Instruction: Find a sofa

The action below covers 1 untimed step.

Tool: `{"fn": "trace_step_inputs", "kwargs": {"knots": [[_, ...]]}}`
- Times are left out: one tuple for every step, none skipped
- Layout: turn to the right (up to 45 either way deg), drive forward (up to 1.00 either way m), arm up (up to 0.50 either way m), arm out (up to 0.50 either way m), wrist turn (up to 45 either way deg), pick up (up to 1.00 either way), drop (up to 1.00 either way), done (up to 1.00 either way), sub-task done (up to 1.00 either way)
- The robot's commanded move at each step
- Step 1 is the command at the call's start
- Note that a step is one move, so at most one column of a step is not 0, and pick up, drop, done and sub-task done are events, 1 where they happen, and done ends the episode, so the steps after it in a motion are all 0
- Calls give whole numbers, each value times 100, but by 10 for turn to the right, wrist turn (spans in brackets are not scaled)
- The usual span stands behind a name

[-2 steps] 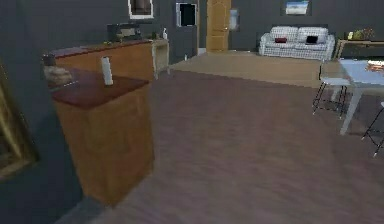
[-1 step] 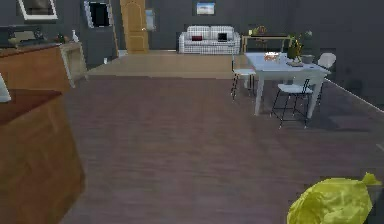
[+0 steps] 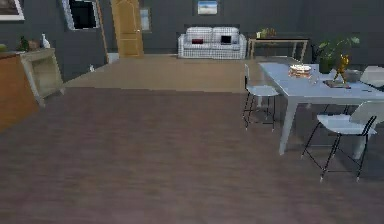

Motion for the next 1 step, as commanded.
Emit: {"fn": "trace_step_inputs", "kwargs": {"knots": [[0,100,0,0,0,0,0,0,0]]}}
